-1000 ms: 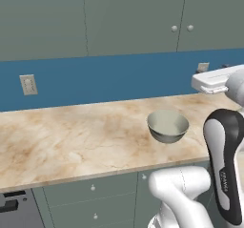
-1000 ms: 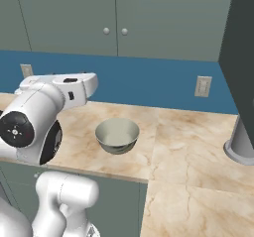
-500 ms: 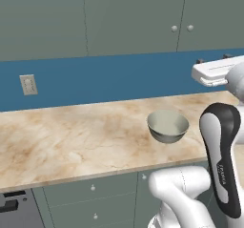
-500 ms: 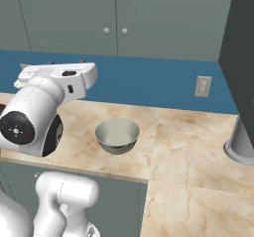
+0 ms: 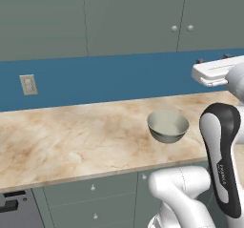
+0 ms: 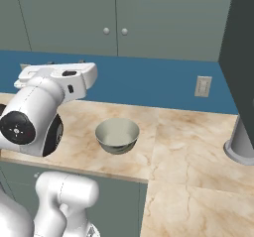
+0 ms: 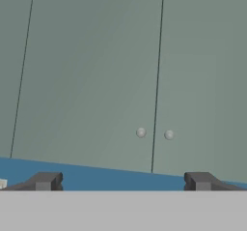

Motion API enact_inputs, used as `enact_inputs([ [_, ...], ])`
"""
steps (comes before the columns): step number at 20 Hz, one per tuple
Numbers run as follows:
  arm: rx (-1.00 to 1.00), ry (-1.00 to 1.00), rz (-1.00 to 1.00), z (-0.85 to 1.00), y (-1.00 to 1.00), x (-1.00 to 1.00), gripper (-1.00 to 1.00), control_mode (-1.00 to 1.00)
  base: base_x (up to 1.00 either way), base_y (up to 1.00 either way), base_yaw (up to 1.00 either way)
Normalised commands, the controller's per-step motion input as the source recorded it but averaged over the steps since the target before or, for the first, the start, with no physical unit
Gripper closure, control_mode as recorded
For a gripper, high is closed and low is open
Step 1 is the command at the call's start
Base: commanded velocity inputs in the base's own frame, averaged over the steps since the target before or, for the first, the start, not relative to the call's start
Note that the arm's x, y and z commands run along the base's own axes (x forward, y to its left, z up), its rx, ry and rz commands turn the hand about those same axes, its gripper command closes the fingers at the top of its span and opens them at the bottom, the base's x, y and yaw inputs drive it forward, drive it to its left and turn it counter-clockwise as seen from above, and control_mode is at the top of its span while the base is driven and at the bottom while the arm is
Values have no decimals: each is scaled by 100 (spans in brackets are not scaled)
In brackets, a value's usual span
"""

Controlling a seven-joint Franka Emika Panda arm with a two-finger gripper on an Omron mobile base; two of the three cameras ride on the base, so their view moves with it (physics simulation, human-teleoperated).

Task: Open the cabinet. Pick the banana and kiwi from the cabinet and place them into the bowl. Then close the cabinet.

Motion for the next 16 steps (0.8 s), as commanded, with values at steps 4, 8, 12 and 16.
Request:
enact_inputs([
  [4, 0, 0, 0, 0, 0, 0, -100, -100, 0, 0, 0],
  [8, 0, -6, 0, 4, 0, 0, -100, -100, 0, 0, 0],
  [12, 1, -7, 0, 14, 0, 0, -100, -100, 0, 0, 0],
  [16, 1, 0, -2, 4, 0, 24, -100, -100, 0, 0, 0],
])
